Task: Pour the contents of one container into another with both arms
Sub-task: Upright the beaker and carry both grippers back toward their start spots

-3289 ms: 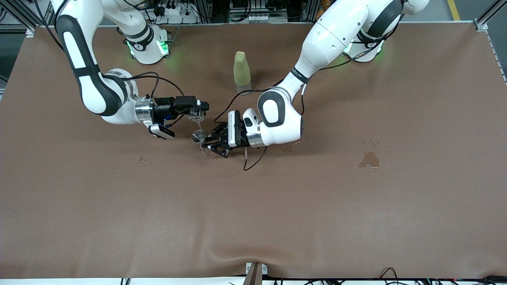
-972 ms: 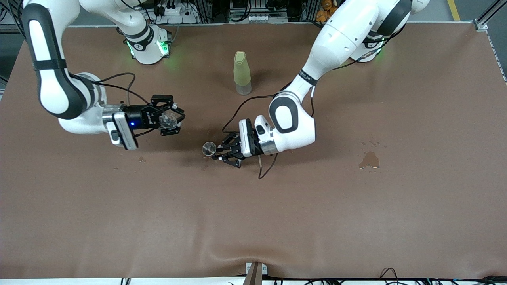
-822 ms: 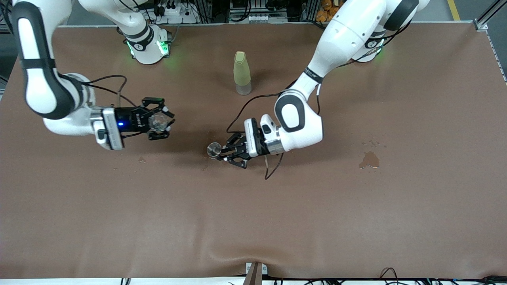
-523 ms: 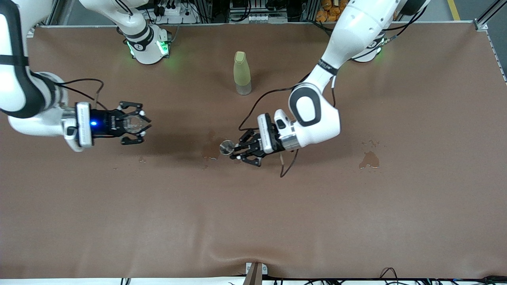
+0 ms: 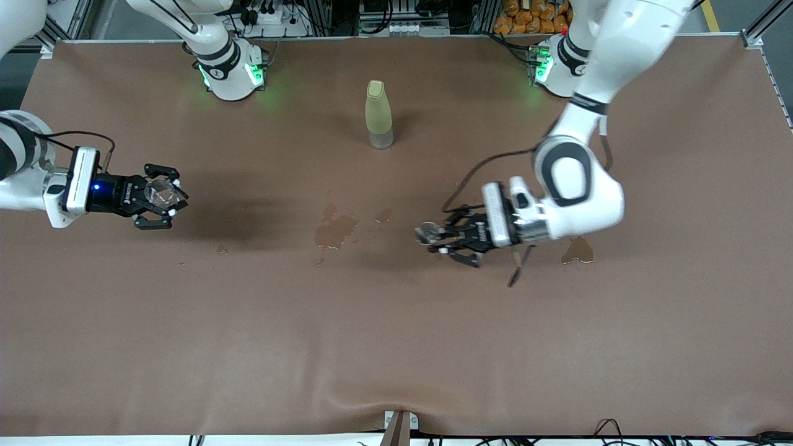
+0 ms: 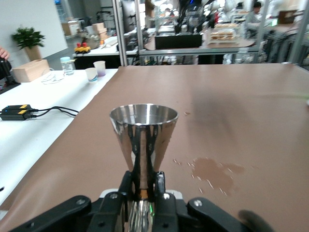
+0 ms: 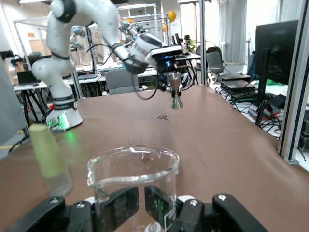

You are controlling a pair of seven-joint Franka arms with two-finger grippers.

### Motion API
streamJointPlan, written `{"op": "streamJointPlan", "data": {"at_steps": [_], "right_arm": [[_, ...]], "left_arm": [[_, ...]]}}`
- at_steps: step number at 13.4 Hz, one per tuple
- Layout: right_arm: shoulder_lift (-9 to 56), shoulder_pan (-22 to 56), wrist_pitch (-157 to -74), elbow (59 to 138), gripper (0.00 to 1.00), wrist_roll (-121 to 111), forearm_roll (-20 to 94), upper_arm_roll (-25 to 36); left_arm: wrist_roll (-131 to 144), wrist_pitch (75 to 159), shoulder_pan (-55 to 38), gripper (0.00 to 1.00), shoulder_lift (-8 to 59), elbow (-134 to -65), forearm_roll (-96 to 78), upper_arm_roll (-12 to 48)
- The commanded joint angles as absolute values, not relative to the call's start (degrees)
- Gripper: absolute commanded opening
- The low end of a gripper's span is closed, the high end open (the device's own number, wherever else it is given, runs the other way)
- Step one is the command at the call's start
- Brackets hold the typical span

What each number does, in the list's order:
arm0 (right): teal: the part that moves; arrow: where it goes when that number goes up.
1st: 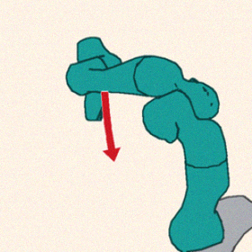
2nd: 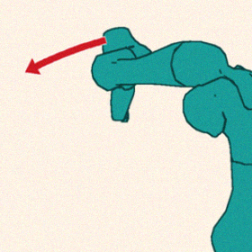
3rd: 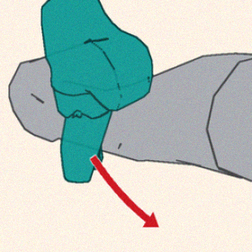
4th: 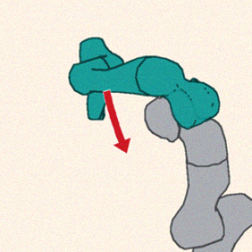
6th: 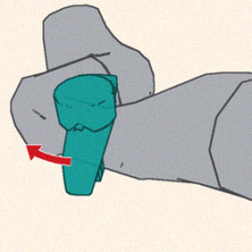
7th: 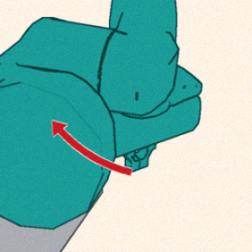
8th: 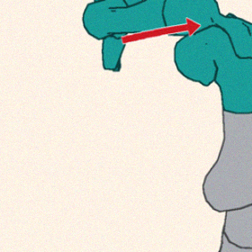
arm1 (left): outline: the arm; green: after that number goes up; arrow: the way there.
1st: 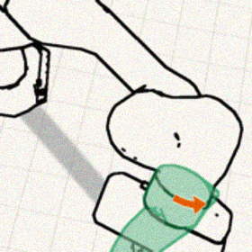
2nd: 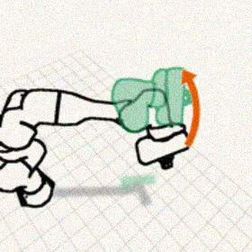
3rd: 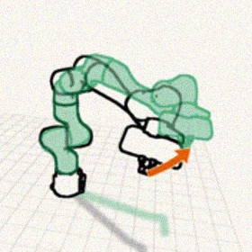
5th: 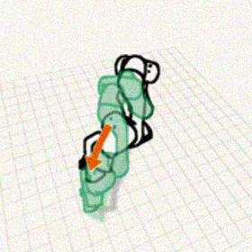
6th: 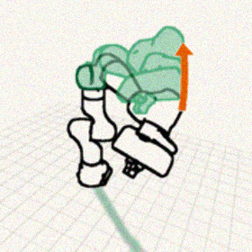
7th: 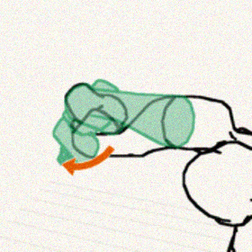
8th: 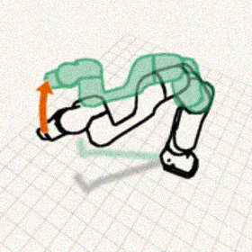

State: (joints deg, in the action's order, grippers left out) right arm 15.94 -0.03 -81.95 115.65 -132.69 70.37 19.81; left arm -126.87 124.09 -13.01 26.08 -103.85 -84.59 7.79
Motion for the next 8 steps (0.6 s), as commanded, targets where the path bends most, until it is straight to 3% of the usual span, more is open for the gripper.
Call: {"op": "streamJointPlan", "data": {"at_steps": [1,4,8], "right_arm": [[21.34,-2.63,-78.58,111.72,0.0,-139.98,68.65,19.34],[26.79,-3.95,-77.43,109.61,0.0,-146.93,68.55,19.34],[33.03,-4.31,-77.43,106.79,0.0,-153.62,68.55,19.25]], "left_arm": [[-127.27,114.47,-4.17,0.0,23.2,-106.53,-77.03,8.44],[-127.79,104.97,4.46,0.0,23.9,-105.3,-72.0,8.44],[-130.42,99.15,12.02,0.0,24.87,-103.62,-66.09,8.44]]}}
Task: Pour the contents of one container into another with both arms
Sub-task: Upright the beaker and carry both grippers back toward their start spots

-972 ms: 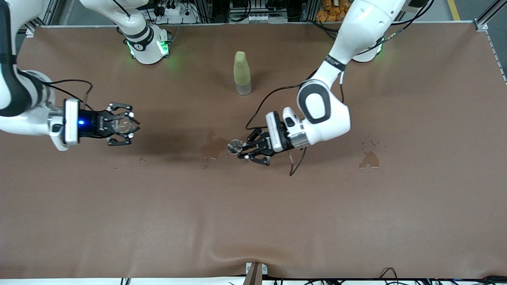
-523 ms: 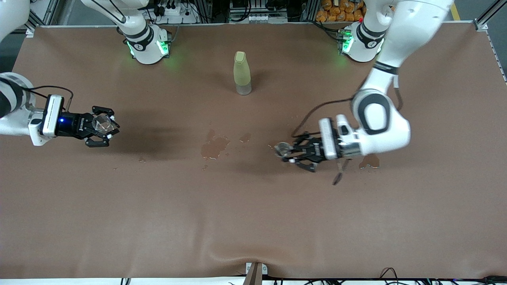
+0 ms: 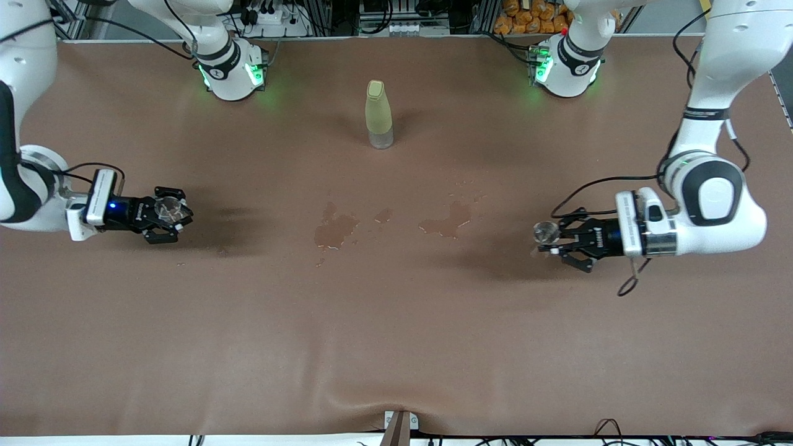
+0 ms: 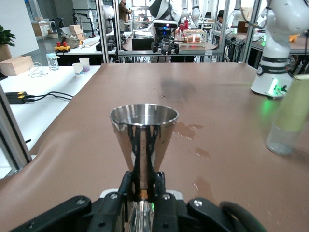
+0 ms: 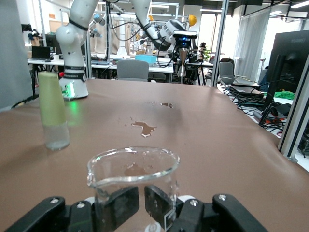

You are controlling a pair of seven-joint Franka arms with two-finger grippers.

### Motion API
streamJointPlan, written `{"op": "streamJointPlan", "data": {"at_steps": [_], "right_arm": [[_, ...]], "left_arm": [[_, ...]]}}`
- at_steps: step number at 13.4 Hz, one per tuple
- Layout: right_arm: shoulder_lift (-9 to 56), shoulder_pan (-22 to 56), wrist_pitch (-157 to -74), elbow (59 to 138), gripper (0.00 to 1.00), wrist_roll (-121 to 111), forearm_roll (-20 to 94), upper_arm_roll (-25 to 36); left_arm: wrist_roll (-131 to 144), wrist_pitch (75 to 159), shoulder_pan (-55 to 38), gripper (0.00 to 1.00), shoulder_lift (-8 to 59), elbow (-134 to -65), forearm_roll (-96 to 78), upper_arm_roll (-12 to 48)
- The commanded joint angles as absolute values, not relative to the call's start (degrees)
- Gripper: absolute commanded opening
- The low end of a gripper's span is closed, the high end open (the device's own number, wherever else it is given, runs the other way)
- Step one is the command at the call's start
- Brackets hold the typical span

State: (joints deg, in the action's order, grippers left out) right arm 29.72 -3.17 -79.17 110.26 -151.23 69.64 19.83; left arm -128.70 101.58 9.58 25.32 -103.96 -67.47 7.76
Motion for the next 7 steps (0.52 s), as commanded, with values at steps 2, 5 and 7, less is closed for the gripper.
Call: {"op": "streamJointPlan", "data": {"at_steps": [2,5,7], "right_arm": [[36.11,-4.31,-77.43,105.21,0.0,-156.61,68.64,19.25],[39.98,-4.31,-77.87,103.19,0.0,-159.78,69.08,19.25],[41.91,-4.31,-78.74,102.22,0.0,-161.44,69.52,19.25]], "left_arm": [[-133.4,96.7,15.8,0.0,26.71,-103.19,-65.66,8.44],[-139.55,92.04,20.9,0.0,31.01,-102.05,-65.13,8.35],[-144.11,89.92,23.8,0.0,33.91,-101.25,-63.46,8.44]]}}
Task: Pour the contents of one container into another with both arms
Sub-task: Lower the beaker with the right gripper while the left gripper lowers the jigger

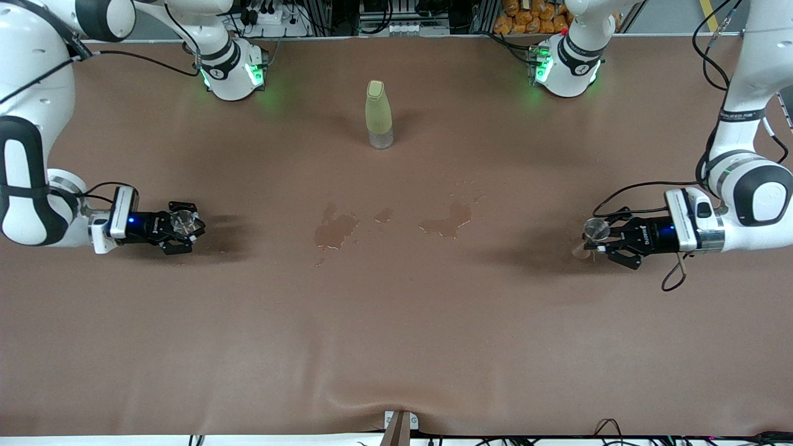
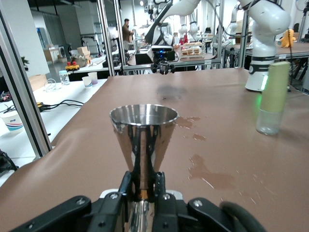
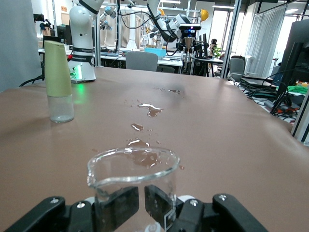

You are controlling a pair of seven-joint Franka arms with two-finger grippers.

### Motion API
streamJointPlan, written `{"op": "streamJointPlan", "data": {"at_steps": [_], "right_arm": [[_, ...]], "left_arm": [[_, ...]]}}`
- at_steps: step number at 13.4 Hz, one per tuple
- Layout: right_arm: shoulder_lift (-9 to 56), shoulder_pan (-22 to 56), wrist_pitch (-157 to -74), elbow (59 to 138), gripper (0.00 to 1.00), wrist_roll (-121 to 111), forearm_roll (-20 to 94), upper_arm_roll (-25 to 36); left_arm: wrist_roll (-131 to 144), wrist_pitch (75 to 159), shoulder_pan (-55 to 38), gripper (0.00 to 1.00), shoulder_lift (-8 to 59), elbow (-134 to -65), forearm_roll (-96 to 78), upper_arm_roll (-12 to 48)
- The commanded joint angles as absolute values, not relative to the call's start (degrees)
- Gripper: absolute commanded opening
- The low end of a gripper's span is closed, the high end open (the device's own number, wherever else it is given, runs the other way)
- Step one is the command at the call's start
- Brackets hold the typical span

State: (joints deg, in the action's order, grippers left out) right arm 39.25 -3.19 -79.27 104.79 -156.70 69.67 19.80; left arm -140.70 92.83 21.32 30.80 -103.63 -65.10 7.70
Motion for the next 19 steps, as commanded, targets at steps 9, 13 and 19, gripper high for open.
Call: {"op": "streamJointPlan", "data": {"at_steps": [9,13,19], "right_arm": [[51.93,-4.13,-81.2,96.59,0.0,-166.64,72.25,18.9],[53.96,-3.87,-81.74,96.59,0.0,-167.96,72.95,18.81],[54.84,-4.22,-83.5,96.68,0.0,-169.02,72.95,18.19]], "left_arm": [[-159.07,86.31,31.55,0.0,45.08,-101.16,-59.24,8.26],[-163.99,86.31,33.57,0.0,49.47,-101.07,-59.15,8.26],[-165.94,86.31,34.8,0.0,51.77,-100.99,-57.49,8.17]]}}
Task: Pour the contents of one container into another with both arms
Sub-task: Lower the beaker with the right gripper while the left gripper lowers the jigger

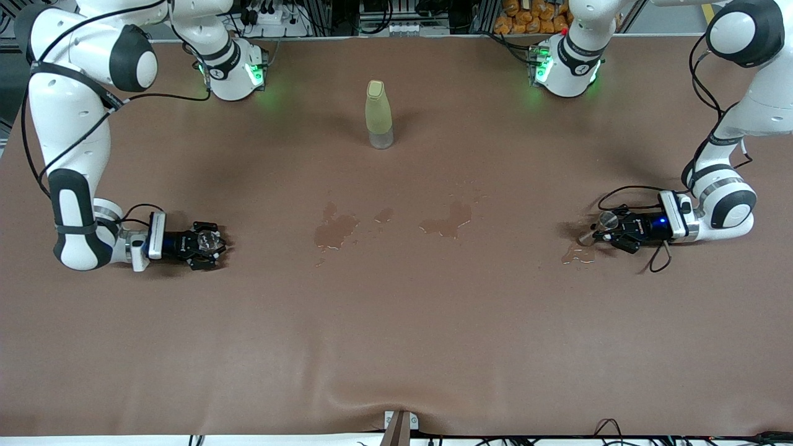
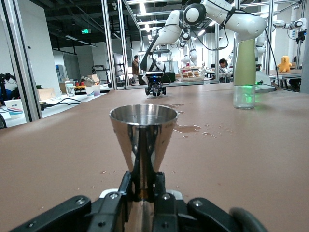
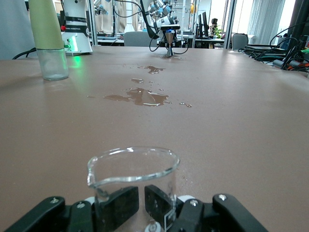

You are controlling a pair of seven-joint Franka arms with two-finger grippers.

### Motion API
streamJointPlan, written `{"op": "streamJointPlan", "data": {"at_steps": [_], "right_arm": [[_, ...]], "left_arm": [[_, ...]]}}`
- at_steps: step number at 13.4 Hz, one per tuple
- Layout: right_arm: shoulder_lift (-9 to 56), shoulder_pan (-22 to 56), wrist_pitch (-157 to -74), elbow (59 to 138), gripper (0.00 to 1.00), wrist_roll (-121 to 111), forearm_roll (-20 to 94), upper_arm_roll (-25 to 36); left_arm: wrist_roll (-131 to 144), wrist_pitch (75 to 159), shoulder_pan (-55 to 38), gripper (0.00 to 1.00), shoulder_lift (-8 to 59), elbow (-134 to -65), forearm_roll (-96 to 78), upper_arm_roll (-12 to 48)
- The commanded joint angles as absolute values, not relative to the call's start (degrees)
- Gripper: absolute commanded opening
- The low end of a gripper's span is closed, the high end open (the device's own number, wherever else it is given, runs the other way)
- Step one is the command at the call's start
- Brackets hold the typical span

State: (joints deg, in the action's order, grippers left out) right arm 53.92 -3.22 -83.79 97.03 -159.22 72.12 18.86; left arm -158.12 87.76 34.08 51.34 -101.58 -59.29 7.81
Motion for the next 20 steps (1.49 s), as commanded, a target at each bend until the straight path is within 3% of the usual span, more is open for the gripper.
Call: {"op": "streamJointPlan", "data": {"at_steps": [1,2,5,6,8,10,12,13,15,17,18,20], "right_arm": [[54.84,-4.31,-83.58,96.77,0.0,-168.67,72.95,18.19],[54.84,-4.31,-83.58,96.77,0.16,-168.14,72.95,18.19],[54.76,-4.39,-83.15,96.77,0.89,-164.19,72.95,18.28],[54.58,-4.39,-82.97,96.77,1.0,-164.09,72.86,18.28],[53.44,-4.75,-83.06,96.77,1.0,-164.09,72.43,18.37],[52.13,-4.57,-83.41,96.68,1.0,-161.56,71.99,19.07],[50.81,-4.39,-83.41,96.33,1.0,-157.87,70.06,20.3],[50.02,-4.39,-83.41,96.07,1.0,-155.42,68.83,20.74],[48.17,-4.31,-83.5,94.93,1.0,-149.71,65.49,21.7],[46.77,-4.13,-83.67,93.35,1.0,-144.69,62.33,22.32],[45.97,-3.78,-83.67,92.73,1.0,-141.45,60.75,23.28],[43.17,-3.69,-85.24,92.46,1.0,-135.64,57.23,23.47]], "left_arm": [[-165.94,86.31,34.8,0.0,51.77,-100.81,-57.13,8.17],[-165.85,86.31,34.8,0.0,51.77,-100.81,-57.13,8.17],[-165.68,86.57,34.72,0.0,51.68,-100.81,-57.13,8.09],[-165.33,86.57,34.72,0.0,51.68,-100.81,-57.13,8.09],[-165.24,86.66,34.72,0.11,51.77,-100.81,-57.04,8.0],[-165.15,86.75,34.54,0.16,51.77,-100.9,-57.13,7.82],[-165.15,86.84,34.37,0.39,51.77,-100.9,-57.13,7.82],[-165.15,86.84,34.37,0.42,51.77,-100.9,-57.04,7.82],[-165.41,87.01,34.28,0.75,51.77,-100.81,-57.13,7.82],[-165.06,87.01,34.28,0.88,51.68,-100.81,-57.13,7.82],[-164.97,87.19,34.28,1.0,51.68,-100.81,-57.04,7.74],[-164.8,89.46,34.19,1.0,51.07,-100.72,-56.87,7.56]]}}
